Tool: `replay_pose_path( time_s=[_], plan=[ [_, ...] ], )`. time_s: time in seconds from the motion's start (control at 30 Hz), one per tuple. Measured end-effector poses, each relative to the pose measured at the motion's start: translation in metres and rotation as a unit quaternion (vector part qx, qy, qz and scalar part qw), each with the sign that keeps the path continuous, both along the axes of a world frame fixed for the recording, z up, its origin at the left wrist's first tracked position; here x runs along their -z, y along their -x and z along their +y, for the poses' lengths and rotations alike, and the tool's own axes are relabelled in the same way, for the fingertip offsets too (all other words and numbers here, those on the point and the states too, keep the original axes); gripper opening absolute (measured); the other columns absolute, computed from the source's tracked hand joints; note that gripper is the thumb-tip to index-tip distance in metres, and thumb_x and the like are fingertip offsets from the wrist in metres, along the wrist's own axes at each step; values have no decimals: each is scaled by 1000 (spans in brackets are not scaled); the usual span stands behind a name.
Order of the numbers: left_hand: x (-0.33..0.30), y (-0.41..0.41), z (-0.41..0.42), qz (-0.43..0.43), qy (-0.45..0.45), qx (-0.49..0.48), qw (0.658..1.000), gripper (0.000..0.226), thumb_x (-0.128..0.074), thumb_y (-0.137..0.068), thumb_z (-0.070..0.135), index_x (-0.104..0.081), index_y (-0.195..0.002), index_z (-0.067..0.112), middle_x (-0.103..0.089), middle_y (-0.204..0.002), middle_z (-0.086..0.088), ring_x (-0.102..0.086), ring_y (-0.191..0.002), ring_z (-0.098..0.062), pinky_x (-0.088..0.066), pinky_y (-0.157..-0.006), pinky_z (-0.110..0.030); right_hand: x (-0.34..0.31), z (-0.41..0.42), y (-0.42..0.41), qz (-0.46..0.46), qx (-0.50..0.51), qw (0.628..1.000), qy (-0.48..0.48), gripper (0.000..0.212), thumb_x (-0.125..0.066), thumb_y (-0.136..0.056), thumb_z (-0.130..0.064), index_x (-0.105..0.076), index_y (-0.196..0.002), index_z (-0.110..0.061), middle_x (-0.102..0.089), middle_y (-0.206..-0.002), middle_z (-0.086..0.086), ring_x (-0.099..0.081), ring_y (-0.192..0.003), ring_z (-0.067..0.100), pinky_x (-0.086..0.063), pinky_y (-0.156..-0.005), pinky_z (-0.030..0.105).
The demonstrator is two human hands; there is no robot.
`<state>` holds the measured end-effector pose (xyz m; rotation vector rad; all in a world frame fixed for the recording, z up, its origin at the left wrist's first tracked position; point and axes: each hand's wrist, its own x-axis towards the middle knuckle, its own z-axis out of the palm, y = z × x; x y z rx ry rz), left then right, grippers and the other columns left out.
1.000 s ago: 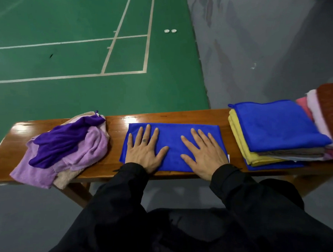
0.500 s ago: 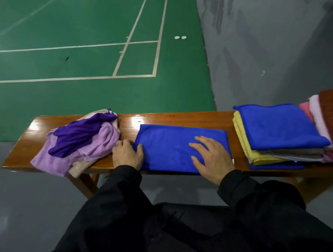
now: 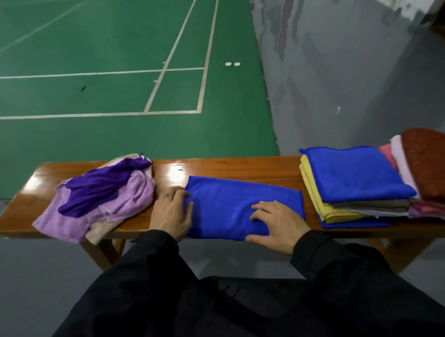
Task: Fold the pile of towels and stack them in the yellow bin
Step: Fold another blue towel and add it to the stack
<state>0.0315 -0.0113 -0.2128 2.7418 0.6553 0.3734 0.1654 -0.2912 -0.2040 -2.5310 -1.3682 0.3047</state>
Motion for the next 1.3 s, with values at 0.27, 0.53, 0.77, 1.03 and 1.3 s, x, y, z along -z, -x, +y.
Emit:
replay_pose_path(
  time_s=[0.27, 0.53, 0.77, 1.03, 1.3],
  plan=[
    [-18, -81, 18, 184, 35, 5, 982, 66, -50, -88, 6, -36, -151, 20, -39, -155, -8, -35, -142, -34, -33, -113, -48, -18, 51, -64, 26, 245, 966, 74, 52, -52, -96, -12, -42, -148, -13, -51, -144, 13, -48, -131, 33, -43, -109, 42],
    [-42, -66, 29, -40, 104, 5, 994, 23, -53, -80, 15, -65, -99, 9, -63, -100, -11, -60, -92, -31, -48, -84, -36, -57, 42, -72, 35, 268, 962, -31, 7, -61, -91, -33, -60, -94, -26, -67, -93, 1, -62, -89, 26, -53, -78, 38],
    [-108, -38, 26, -254, 110, -4, 961, 25, -62, -84, -6, -57, -97, 15, -65, -96, -2, -60, -89, -24, -48, -81, -36, -117, 33, -57, -51, 198, 922, -327, 10, -67, -86, -24, -61, -93, -25, -66, -83, -8, -63, -79, 23, -51, -70, 36],
    [-12, 22, 22, 51, -76, 139, 986, 55, -67, -64, 12, -60, -116, 27, -63, -111, -3, -64, -98, -32, -51, -82, -40, -35, -5, -18, -104, 29, 988, -112, 13, -59, -85, -34, -61, -93, -25, -66, -86, -4, -63, -81, 22, -50, -72, 35],
    [-19, -1, 19, 31, -22, 61, 997, 38, -53, -81, 31, -69, -114, 21, -68, -117, -4, -62, -107, -28, -50, -96, -43, -30, 23, -40, -33, 171, 978, -113, 23, -54, -100, -24, -66, -120, -21, -68, -120, -4, -64, -108, 17, -55, -90, 34]
  ],
)
